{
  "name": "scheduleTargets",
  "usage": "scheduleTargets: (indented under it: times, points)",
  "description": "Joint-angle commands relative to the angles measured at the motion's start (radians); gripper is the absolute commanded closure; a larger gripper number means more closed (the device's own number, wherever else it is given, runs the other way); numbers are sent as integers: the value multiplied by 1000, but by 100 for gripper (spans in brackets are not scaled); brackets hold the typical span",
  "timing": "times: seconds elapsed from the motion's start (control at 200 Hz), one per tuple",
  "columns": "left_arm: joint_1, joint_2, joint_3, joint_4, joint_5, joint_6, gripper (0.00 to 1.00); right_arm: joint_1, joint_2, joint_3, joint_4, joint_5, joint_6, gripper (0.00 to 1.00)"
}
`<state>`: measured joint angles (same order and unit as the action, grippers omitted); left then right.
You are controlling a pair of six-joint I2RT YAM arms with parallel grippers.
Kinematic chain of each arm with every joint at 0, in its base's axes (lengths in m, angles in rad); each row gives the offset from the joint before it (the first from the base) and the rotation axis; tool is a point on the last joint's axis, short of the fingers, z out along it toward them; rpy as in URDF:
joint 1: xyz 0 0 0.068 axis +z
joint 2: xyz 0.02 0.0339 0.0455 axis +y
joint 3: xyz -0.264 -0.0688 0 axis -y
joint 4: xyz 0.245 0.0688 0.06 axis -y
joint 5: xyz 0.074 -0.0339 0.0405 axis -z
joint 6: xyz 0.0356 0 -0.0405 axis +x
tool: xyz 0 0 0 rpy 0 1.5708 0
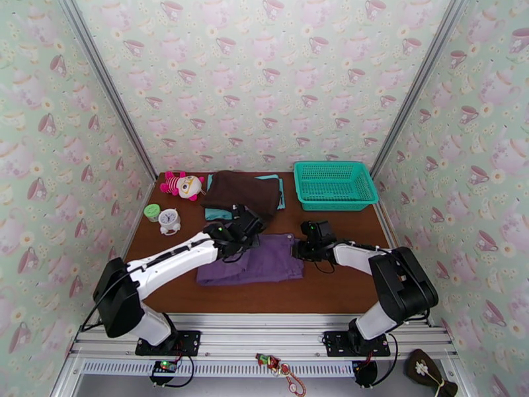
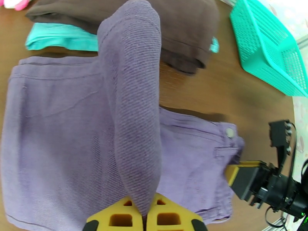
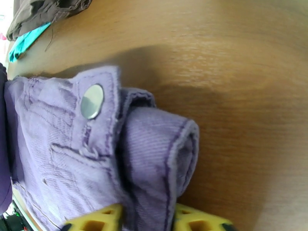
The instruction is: Fold and stack the trousers
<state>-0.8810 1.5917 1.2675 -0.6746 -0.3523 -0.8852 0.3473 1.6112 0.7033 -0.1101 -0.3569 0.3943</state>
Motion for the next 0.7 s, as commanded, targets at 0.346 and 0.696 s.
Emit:
scheduleTargets:
  times: [0.346, 0.696]
  points:
    - [-135, 306, 244, 106, 38, -139, 100, 7, 18, 13, -7, -38, 14, 90]
    - [-127, 313, 101, 381, 161, -122, 76, 7, 4, 10, -1, -39, 19, 81]
